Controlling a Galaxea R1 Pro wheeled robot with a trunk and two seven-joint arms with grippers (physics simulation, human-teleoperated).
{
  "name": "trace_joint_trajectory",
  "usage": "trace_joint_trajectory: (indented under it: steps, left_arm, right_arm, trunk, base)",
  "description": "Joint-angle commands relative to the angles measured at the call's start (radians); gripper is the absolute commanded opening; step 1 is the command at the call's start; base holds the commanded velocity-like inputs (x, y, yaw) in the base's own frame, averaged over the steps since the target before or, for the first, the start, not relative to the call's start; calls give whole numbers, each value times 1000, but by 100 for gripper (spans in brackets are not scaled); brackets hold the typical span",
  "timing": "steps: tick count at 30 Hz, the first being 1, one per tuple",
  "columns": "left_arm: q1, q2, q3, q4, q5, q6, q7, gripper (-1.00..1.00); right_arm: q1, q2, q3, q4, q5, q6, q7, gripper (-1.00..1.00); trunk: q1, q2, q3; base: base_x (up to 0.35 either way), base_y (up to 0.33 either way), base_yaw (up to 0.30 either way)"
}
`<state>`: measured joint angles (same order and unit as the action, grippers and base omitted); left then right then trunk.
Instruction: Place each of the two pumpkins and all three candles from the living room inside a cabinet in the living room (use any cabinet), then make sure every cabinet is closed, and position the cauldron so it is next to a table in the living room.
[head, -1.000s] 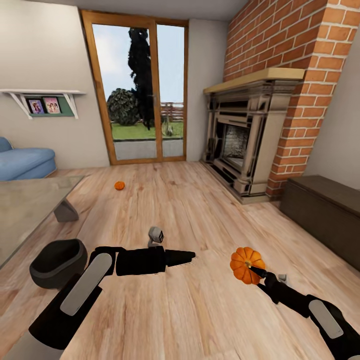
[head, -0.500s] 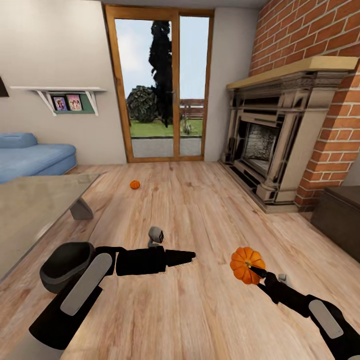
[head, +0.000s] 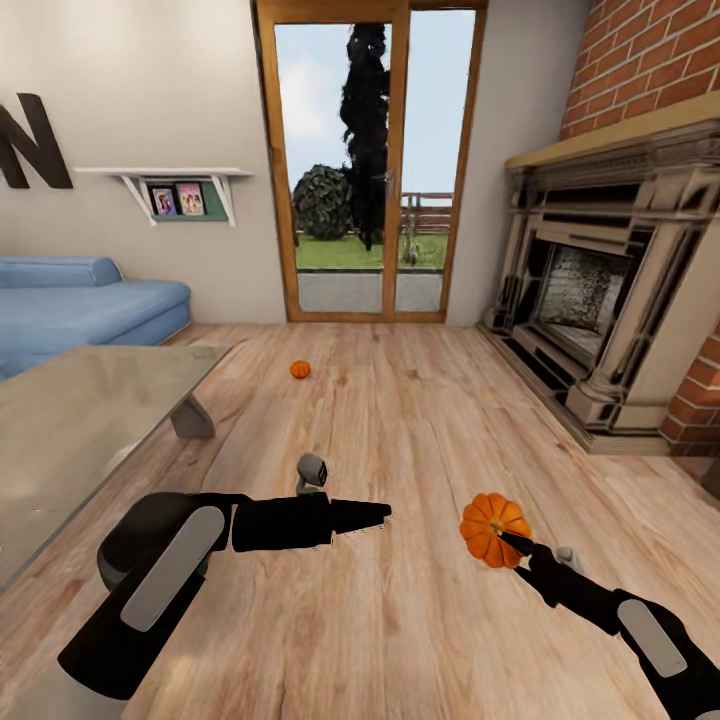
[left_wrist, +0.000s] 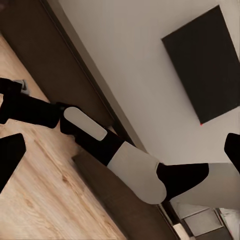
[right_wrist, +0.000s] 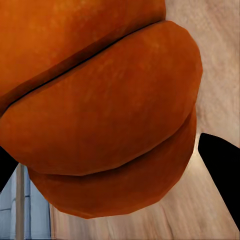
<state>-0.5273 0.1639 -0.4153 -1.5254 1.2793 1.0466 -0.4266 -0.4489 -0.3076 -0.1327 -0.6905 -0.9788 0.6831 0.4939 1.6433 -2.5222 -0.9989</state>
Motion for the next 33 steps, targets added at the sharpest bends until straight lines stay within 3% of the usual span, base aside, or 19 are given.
trace_joint_trajectory:
  steps: [1,17,33]
  left_arm:
    - [-1,0,-1,1,-6,1,-8,100]
    - [-1,-1,-2,1,-6,1,-7,100]
    - [-1,-3,-3,1,-6,1,-6,100]
  right_arm:
    - [-1,0,-4,-1,-16,12,-2,-100]
    - [-1,1,-4,-1,-16,10,4,-100]
    - [-1,0,-4,-1,-16,11,5,-100]
  trunk:
    - [0,0,-2]
    - [0,0,-17]
    - [0,0,-19]
  base:
    - [326,0,222]
    - [326,-77,199]
    - [326,-116,16]
